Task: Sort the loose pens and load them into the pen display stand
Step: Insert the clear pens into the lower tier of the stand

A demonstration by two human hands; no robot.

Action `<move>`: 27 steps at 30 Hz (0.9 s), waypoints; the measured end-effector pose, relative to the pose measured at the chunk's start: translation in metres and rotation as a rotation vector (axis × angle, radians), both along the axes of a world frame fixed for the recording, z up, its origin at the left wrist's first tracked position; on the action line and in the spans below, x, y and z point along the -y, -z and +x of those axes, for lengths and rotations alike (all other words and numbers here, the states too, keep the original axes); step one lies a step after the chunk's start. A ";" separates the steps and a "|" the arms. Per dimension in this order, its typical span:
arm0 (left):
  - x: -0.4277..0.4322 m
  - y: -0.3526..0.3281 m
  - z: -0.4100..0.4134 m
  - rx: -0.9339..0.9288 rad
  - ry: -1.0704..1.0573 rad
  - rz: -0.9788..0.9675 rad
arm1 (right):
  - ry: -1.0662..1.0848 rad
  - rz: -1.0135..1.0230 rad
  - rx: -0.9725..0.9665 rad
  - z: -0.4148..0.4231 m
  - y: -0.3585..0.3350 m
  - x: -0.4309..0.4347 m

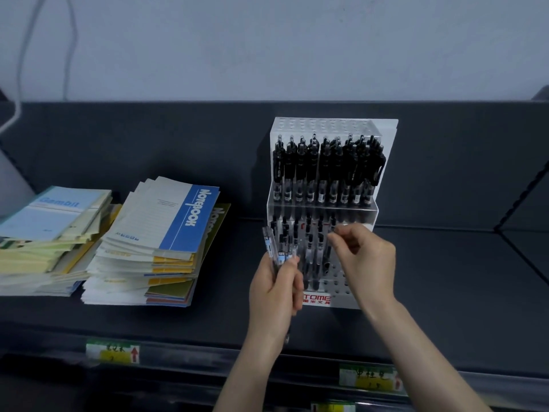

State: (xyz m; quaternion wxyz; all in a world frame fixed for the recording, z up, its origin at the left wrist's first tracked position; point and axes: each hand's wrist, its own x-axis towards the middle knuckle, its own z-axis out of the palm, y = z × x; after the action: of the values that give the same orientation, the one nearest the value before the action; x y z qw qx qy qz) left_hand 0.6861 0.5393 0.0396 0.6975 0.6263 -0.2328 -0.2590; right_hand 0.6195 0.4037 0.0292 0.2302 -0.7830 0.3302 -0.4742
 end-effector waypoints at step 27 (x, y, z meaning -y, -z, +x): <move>0.007 0.008 -0.009 0.061 0.154 0.021 | -0.134 0.392 0.332 -0.039 -0.049 -0.025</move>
State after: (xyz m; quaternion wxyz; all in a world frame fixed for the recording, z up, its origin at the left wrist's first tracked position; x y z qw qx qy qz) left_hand 0.6773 0.5327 0.0311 0.6616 0.6213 -0.2985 -0.2951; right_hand 0.5808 0.4282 0.0780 0.4593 -0.6550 0.3209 -0.5070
